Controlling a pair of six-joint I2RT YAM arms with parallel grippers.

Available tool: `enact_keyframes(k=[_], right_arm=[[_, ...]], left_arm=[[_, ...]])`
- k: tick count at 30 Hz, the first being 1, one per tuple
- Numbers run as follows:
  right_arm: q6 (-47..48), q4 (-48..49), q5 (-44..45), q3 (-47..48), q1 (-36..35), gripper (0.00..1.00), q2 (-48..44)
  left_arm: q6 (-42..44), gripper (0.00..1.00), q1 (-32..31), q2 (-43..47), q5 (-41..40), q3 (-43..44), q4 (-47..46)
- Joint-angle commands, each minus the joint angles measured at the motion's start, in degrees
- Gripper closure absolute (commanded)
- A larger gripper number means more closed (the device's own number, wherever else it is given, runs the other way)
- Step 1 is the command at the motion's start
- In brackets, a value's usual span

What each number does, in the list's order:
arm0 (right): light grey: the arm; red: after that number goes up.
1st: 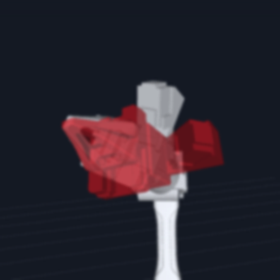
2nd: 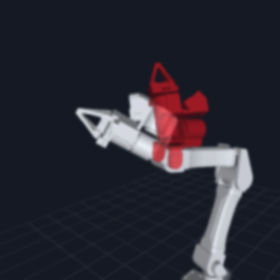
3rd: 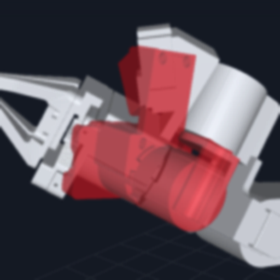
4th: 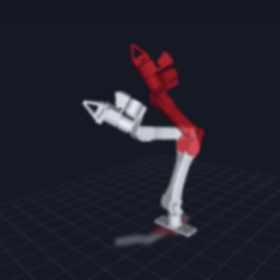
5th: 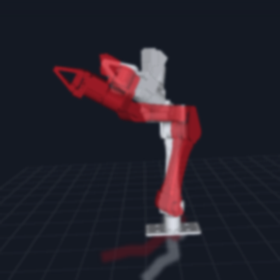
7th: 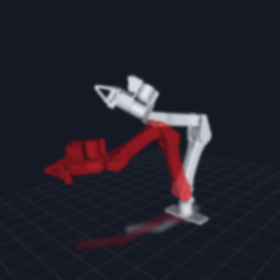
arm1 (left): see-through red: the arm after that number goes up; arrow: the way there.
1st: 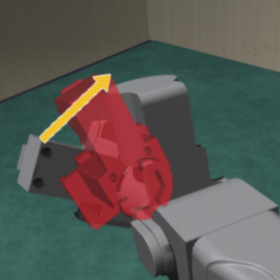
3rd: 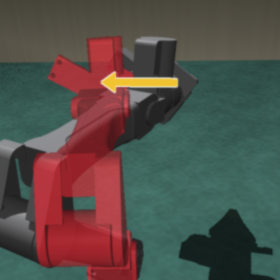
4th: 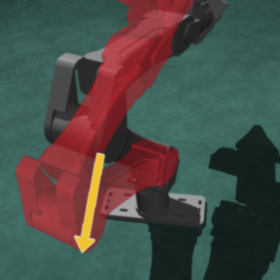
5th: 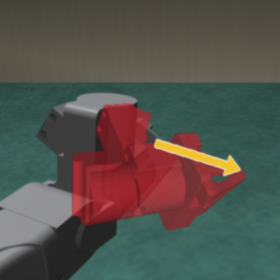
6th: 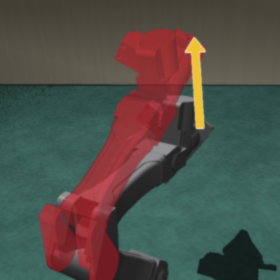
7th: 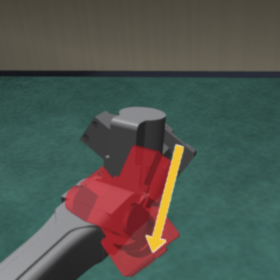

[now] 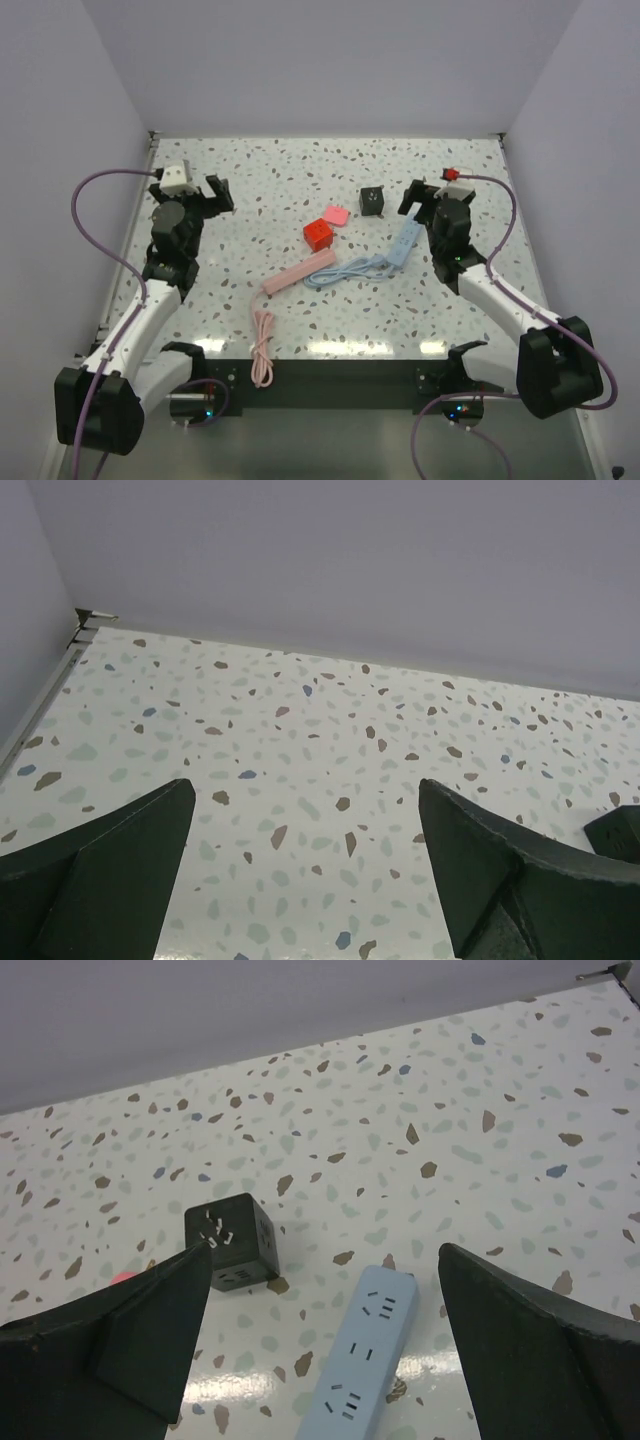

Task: Insert the plug

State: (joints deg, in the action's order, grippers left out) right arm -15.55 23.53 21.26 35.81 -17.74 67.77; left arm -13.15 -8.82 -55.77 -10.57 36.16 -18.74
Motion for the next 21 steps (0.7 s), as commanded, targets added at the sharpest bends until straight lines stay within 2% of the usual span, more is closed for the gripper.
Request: enact_keyframes(k=[1, 5, 11, 17, 21], right_arm=[[0.87, 0.29, -0.86, 2.77, -0.46, 0.01, 0.00], [0.96, 0.03, -1.13, 2.95, -0.46, 0.01, 0.00], [2.45, 0.11, -3.32, 4.52, -0.98, 0.01, 2.36], [2.54, -3.92, -6.40, 12.50, -3.71, 0.01, 13.87], [2.81, -6.57, -6.32, 17.71, -4.93, 0.01, 21.95]], left_arm=[[-3.62, 0.00, -0.23, 1.01, -3.22, 1.10, -1.47], [-7.33, 0.00, -0.15, 1.01, -7.01, 1.28, -0.24], [-3.29, 0.00, -0.23, 1.19, -1.74, -1.36, -4.81], [-2.50, 0.00, -1.02, -2.06, 1.86, 0.40, -4.29], [-1.88, 0.00, -4.26, -3.46, 3.01, 0.49, -6.13]])
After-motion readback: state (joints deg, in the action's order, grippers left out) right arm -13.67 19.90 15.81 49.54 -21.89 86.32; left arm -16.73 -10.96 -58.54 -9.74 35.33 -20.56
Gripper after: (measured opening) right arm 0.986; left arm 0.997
